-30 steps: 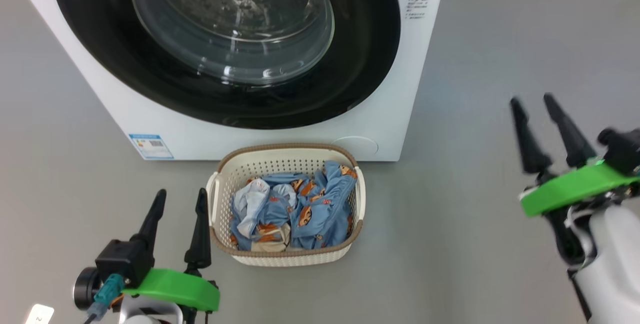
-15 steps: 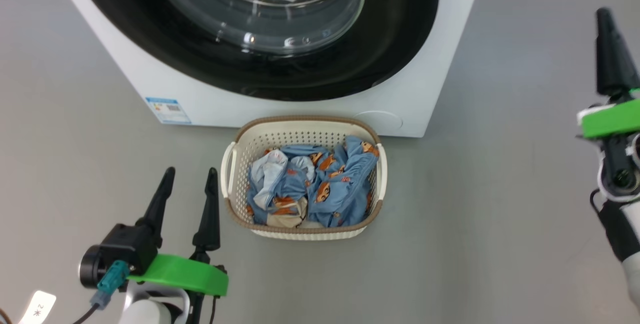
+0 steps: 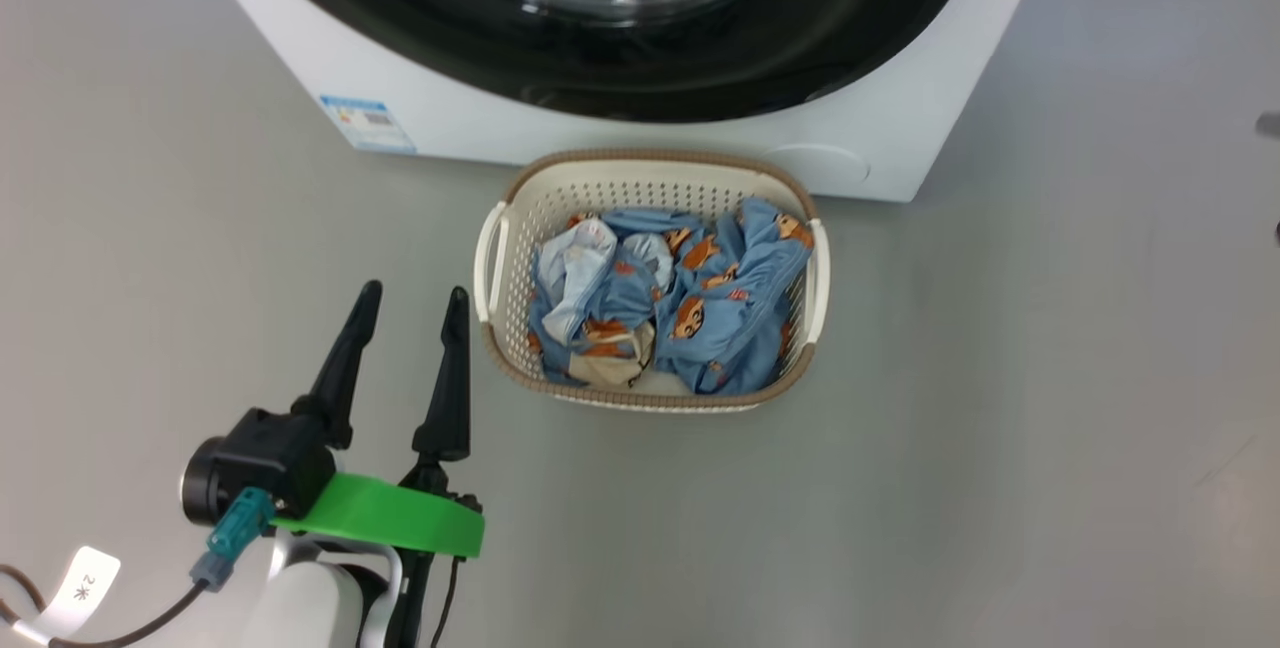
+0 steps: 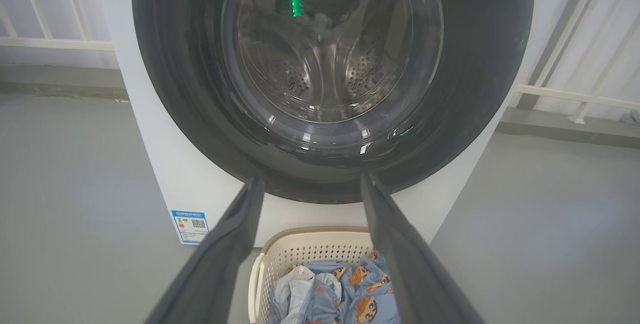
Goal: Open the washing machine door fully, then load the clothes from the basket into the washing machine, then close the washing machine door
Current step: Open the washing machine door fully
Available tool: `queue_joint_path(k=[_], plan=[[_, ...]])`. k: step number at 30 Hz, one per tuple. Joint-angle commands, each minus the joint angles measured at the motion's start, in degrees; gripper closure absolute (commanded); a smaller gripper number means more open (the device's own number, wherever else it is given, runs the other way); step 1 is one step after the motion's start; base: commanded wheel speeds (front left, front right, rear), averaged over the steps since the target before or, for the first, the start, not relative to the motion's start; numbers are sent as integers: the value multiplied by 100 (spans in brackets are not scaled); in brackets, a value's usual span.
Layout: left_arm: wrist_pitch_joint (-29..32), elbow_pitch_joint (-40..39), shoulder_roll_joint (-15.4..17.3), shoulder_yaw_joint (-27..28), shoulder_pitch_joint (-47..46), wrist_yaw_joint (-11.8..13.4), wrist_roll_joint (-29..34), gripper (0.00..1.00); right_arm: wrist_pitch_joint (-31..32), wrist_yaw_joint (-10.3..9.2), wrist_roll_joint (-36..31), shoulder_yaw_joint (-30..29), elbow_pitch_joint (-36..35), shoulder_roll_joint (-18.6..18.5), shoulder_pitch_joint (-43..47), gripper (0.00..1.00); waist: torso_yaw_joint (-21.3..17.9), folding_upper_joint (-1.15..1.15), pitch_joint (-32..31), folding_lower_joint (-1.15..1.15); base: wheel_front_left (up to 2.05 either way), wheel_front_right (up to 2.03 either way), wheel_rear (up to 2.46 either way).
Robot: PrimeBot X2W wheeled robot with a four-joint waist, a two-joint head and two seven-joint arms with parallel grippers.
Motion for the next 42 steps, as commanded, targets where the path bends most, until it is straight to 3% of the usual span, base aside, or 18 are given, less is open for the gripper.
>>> queue_joint_path(k=[1,9,22,42], plan=[[-36,-177,96,138,-156,46,-56,0,195,9,176,29,-68,-22,-143,100,148,0,226,0,0,0,0],[-36,-224,96,12,-305,114,-137,0,1221,9,856,36,469,-14,-797,100,319,0,429,0,0,0,0],[-36,-339,96,-159,-395,241,-318,0,2426,9,1123,232,1126,-176,-1665,100,534,0,726,0,0,0,0],[-36,-443,96,-441,-399,419,-571,0,2819,9,907,499,1802,-77,-2582,100,816,0,945,0,0,0,0]])
